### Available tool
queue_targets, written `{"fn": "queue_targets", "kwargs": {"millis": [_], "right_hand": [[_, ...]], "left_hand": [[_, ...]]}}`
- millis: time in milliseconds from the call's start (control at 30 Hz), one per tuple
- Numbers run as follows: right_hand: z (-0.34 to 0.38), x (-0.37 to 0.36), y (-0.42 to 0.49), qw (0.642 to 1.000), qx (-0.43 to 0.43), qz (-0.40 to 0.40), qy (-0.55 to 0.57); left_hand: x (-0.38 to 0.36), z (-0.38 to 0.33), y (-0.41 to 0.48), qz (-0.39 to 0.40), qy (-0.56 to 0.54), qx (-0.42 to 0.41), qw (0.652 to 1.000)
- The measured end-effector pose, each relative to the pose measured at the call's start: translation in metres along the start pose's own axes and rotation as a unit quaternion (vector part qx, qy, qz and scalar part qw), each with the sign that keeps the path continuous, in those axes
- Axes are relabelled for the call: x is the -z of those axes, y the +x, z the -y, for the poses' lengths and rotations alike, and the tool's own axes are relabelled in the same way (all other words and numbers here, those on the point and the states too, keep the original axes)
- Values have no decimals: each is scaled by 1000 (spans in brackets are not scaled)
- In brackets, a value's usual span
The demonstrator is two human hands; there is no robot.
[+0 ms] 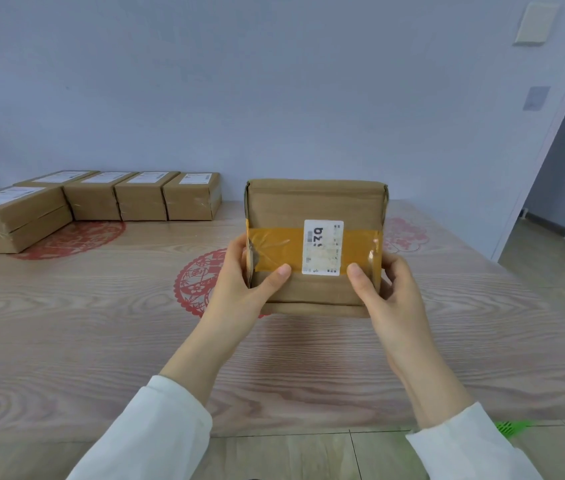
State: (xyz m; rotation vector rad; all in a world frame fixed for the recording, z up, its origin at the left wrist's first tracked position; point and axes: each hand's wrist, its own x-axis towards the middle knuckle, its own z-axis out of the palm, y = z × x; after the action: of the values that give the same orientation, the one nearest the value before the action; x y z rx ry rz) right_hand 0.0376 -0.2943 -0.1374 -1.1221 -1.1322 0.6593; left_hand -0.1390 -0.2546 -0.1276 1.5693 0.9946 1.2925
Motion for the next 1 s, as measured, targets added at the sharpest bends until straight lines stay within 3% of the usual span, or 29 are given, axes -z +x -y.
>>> {"fn": "queue_targets", "kwargs": {"millis": [233, 433, 600, 833, 1000], "right_hand": [[-4, -2, -2, 1000, 22, 14, -2], [2, 0, 1, 999, 32, -3, -5], [-3, 1, 0, 999, 42, 19, 7], [0, -1, 0, 999, 42, 3, 30], [-4, -3, 0, 998, 66, 11, 13]], "left_hand": [[-2, -7, 2, -52, -19, -2, 998], [-1, -3, -2, -10, 2, -9, 1000], [-3, -11, -1, -49, -16, -35, 998], [-2, -6, -3, -8, -17, -38, 999], [-1, -7, -1, -33, -56, -32, 997]]}}
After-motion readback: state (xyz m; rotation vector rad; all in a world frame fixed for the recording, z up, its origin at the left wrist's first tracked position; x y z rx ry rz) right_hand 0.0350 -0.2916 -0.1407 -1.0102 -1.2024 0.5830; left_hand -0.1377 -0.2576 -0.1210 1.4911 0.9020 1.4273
